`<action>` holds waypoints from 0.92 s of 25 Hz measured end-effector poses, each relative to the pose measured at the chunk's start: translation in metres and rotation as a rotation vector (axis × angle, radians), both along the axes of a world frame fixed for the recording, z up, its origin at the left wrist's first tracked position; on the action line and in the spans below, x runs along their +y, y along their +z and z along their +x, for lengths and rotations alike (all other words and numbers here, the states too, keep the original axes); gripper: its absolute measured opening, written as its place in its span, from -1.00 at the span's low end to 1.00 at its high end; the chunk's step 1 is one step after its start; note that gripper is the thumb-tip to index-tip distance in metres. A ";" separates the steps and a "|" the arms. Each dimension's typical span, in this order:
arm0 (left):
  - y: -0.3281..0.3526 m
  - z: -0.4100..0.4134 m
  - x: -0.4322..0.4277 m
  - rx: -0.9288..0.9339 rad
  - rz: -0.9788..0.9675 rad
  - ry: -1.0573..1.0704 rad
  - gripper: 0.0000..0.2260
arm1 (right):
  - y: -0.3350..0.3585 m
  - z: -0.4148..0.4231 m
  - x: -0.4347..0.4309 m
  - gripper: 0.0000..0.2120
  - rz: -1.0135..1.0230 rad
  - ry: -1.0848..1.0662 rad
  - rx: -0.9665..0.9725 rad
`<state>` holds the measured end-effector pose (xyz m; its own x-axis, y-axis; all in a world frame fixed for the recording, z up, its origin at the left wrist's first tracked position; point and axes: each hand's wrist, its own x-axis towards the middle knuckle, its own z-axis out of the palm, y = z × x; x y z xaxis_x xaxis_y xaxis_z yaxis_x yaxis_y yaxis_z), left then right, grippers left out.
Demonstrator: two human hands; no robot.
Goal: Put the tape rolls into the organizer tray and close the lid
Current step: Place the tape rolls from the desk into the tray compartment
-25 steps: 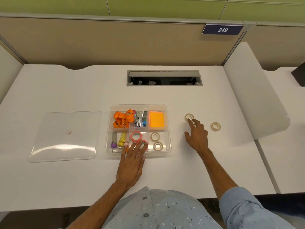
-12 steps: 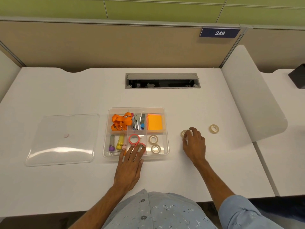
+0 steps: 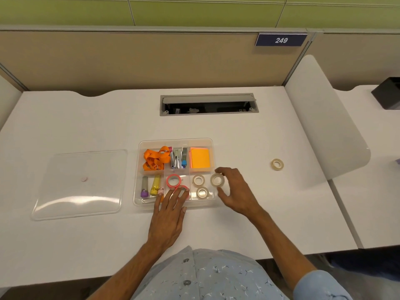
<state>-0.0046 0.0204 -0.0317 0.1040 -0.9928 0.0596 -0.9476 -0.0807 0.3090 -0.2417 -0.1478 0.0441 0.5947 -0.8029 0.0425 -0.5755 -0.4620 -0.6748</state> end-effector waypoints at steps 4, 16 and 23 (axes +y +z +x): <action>0.002 -0.001 -0.001 0.010 0.014 0.004 -0.49 | 0.001 0.012 0.005 -0.47 -0.095 0.180 0.179; 0.002 -0.001 0.000 0.004 0.004 0.000 -0.51 | 0.003 -0.040 -0.032 -0.61 -0.058 -0.362 0.155; 0.002 0.000 0.000 -0.003 0.006 0.000 -0.50 | 0.001 -0.078 -0.054 -0.50 0.049 -0.712 0.310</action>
